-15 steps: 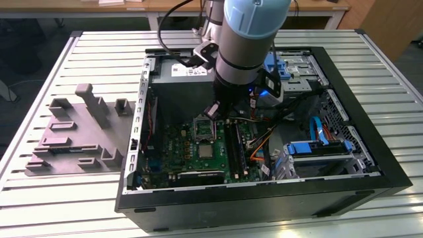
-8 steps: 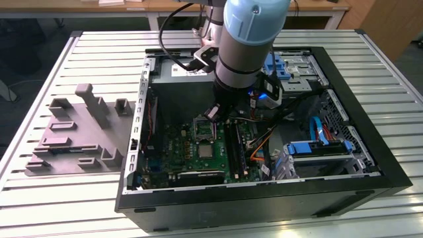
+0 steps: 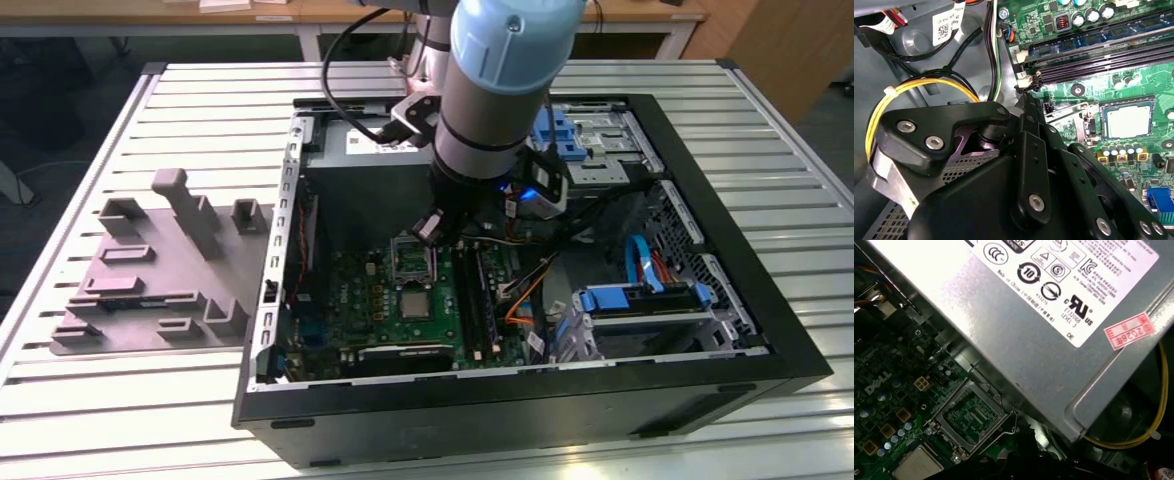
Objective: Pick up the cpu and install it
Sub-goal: 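Close the cpu cover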
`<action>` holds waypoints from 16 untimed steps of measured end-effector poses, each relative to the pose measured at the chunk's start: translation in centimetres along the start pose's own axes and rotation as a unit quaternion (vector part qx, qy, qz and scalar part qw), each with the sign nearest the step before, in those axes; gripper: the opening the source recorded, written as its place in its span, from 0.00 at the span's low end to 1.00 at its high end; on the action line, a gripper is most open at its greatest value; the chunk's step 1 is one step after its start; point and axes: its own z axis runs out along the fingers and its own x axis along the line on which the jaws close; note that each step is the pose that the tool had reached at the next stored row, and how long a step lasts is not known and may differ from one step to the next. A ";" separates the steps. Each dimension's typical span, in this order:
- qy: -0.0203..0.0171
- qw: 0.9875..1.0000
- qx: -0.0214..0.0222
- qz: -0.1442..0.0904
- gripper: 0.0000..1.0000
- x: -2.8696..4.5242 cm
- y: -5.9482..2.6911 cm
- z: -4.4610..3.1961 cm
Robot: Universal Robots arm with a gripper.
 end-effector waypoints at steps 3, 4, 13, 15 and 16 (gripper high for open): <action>-0.001 1.000 -0.001 0.000 0.11 -0.04 0.03 0.20; -0.001 1.000 -0.001 0.000 0.11 -0.05 0.03 0.28; -0.002 1.000 -0.002 0.000 0.11 -0.18 0.19 0.77; -0.002 1.000 -0.002 0.000 0.11 -0.21 0.28 0.84; -0.002 1.000 -0.002 0.000 0.11 -0.19 0.33 0.87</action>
